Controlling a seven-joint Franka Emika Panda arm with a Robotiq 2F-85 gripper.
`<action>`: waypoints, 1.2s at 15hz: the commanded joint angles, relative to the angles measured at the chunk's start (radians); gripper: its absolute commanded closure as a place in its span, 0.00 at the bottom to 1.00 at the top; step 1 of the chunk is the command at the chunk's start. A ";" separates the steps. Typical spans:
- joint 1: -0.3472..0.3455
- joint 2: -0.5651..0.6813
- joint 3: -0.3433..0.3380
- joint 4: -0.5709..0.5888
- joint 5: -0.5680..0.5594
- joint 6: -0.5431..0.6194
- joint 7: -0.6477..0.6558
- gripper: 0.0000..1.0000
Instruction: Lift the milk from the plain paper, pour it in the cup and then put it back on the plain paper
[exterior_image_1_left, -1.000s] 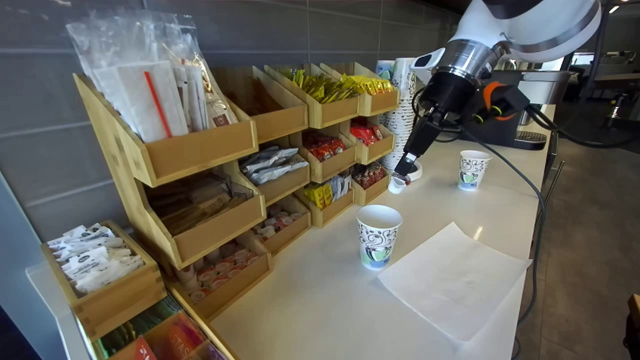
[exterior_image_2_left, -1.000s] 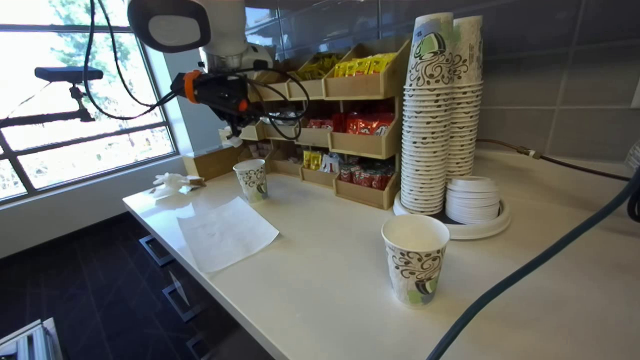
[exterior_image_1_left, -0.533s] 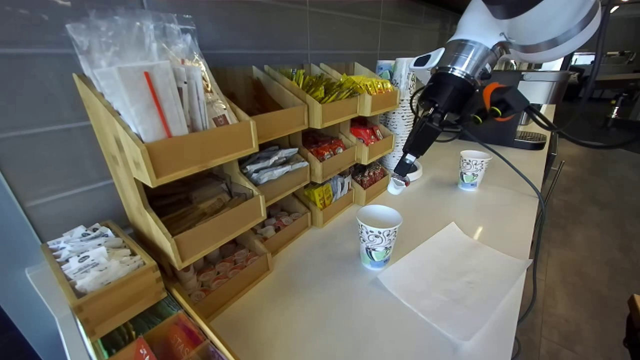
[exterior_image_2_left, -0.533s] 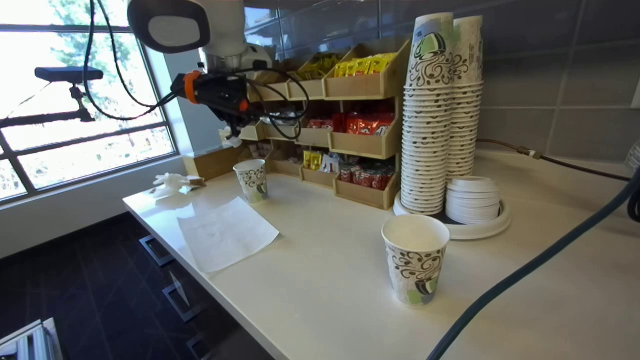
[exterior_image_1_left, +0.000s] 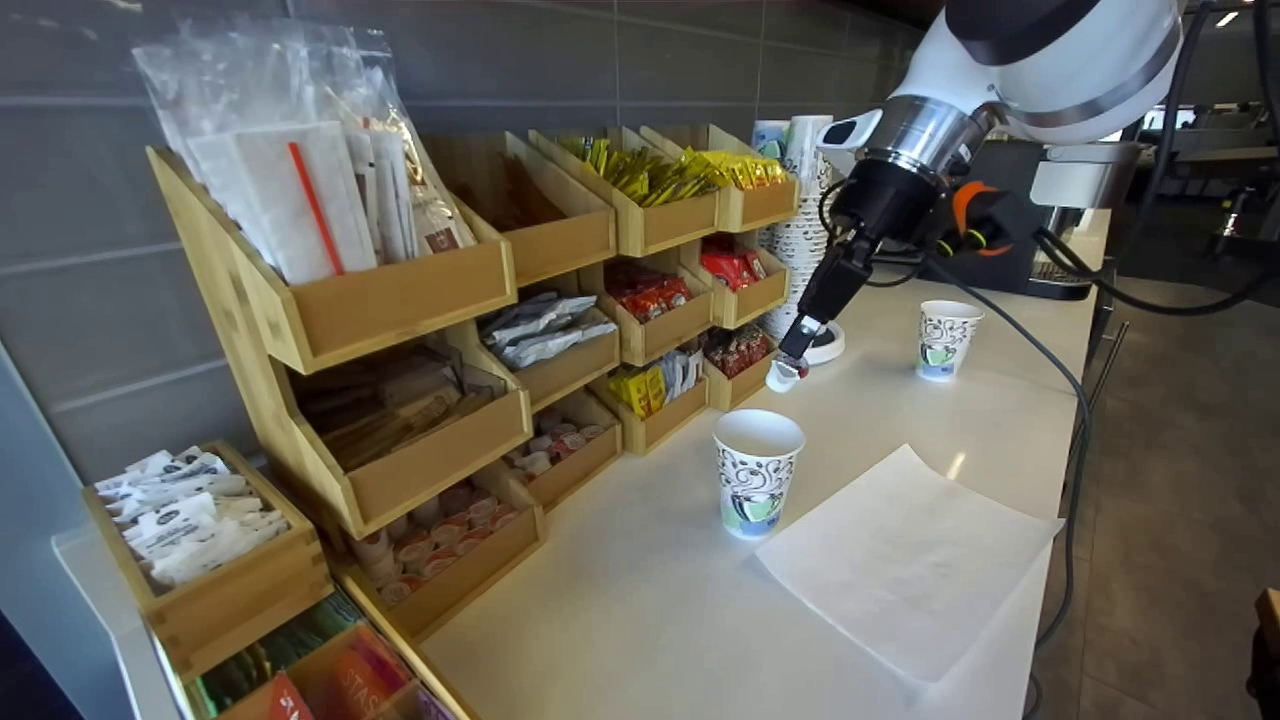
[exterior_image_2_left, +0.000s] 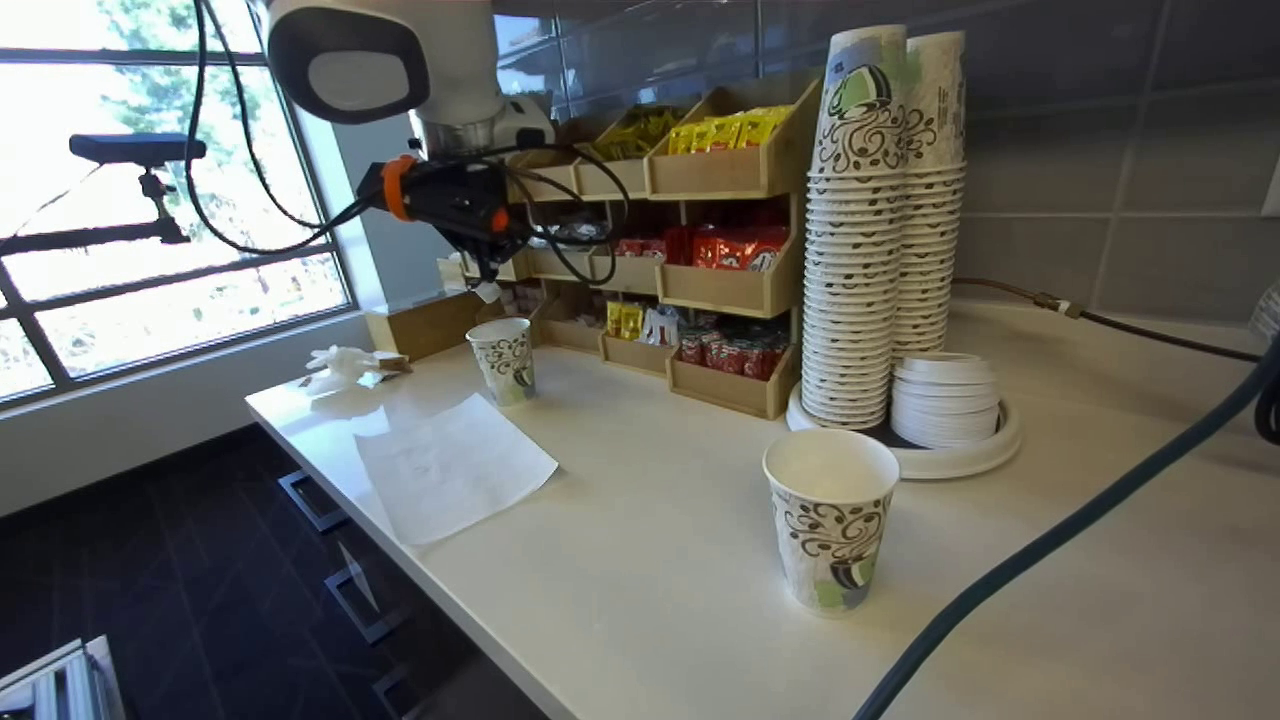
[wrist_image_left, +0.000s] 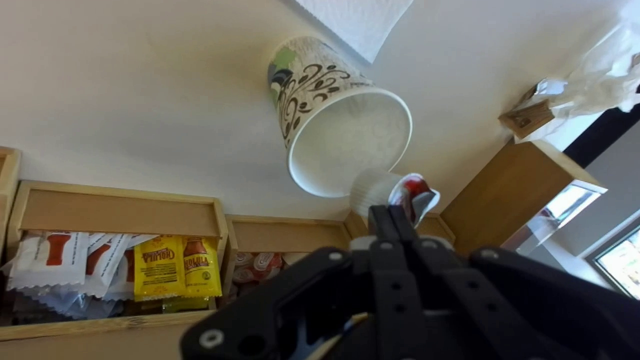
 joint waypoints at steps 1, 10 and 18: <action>0.005 0.008 0.007 -0.010 -0.006 0.052 -0.038 1.00; 0.027 0.026 0.052 -0.019 -0.048 0.133 -0.084 1.00; 0.023 0.028 0.053 -0.026 -0.162 0.182 -0.081 1.00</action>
